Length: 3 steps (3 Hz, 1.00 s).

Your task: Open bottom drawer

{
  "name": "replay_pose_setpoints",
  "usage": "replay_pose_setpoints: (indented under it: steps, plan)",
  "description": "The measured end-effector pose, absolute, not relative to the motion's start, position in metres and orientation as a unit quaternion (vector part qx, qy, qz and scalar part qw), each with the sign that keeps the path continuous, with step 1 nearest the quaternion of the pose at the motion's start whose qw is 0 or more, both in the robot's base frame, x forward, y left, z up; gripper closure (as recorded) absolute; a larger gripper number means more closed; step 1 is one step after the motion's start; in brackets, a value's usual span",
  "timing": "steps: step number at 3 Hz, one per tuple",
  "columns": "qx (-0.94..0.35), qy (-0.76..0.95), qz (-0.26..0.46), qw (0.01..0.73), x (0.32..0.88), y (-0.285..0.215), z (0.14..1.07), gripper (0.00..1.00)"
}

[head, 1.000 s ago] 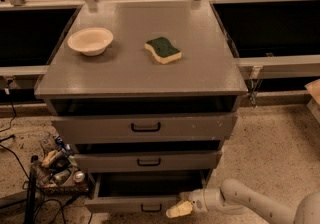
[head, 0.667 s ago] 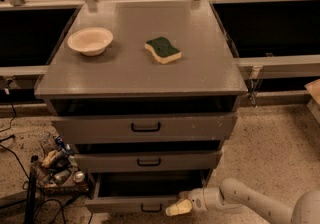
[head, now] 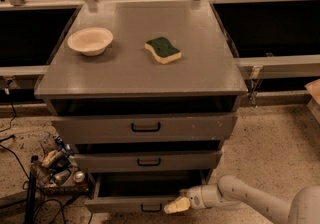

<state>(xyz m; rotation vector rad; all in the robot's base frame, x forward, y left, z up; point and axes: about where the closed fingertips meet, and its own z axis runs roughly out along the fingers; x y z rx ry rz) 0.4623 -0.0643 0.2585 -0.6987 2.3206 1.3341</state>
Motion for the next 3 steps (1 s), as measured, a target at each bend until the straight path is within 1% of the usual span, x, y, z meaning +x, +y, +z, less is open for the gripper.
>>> replay_pose_setpoints:
  steps: [1,2,3]
  plan:
    - [-0.247,0.834,0.457,0.187,0.463,-0.063,0.257,0.00]
    - [-0.262,0.866,0.393,0.166,0.456,-0.055,0.264,0.00]
    - [-0.251,0.882,0.369,0.149,0.432,-0.044,0.261,0.00]
